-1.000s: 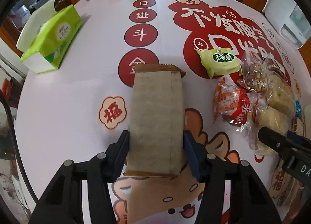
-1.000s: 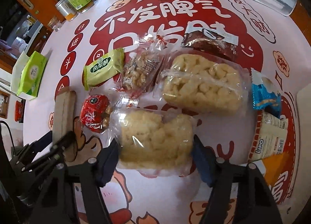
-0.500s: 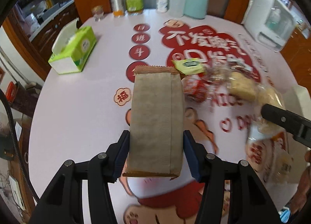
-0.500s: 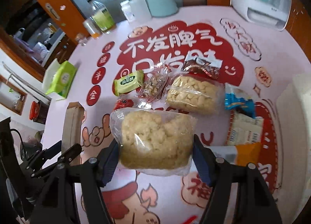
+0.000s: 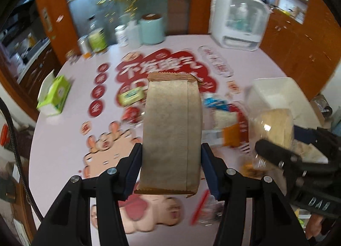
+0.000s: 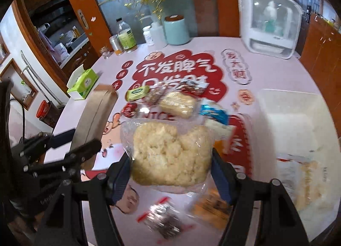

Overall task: Organize snacks
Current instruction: 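Carry the wafer and snack bag into the white tray and release them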

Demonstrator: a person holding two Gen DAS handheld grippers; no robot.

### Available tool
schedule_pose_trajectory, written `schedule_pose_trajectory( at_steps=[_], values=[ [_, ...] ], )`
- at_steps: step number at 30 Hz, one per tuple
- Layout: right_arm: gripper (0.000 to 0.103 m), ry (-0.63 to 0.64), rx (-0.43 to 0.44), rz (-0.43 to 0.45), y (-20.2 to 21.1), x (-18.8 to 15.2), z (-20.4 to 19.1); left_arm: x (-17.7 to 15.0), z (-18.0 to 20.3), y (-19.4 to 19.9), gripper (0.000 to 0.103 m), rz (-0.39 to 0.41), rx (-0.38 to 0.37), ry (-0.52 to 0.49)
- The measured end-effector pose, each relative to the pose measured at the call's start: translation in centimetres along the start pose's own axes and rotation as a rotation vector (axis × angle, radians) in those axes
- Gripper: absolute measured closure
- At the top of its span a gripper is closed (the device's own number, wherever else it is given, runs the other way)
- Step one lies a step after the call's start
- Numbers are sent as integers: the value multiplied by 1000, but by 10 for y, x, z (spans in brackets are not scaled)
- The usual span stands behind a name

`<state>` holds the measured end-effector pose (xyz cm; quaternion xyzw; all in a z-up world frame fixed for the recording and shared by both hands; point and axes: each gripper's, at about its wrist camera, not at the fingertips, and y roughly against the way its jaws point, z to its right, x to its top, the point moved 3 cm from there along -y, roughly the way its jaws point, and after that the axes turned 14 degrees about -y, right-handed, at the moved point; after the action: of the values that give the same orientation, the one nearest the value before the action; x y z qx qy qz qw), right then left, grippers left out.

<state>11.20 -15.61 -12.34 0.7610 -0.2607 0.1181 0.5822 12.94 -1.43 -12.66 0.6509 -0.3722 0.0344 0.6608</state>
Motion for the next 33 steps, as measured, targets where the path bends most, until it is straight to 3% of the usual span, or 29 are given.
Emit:
schedule_pose_trajectory(
  at_steps=[9, 17, 23, 25, 30, 31, 32, 33],
  values=[
    [33, -36, -102, 129, 78, 9, 126, 67, 140, 18, 50, 84, -53, -97],
    [33, -59, -177, 163, 107, 14, 212, 127, 230, 14, 50, 132, -66, -142],
    [33, -63, -192, 145, 105, 18, 248, 157, 269, 7, 50, 129, -50, -174],
    [32, -67, -184, 131, 101, 21, 254, 163, 274, 6, 58, 129, -43, -183],
    [31, -56, -156, 80, 87, 23, 263, 175, 286, -8, 58, 98, -9, -194],
    [31, -55, -157, 71, 85, 22, 264, 175, 286, -10, 57, 89, -6, -189],
    [31, -57, -159, 56, 81, 22, 266, 175, 284, -12, 49, 83, -7, -186],
    [31, -61, -154, 38, 76, 23, 268, 175, 284, -14, 31, 75, -15, -183]
  ],
)
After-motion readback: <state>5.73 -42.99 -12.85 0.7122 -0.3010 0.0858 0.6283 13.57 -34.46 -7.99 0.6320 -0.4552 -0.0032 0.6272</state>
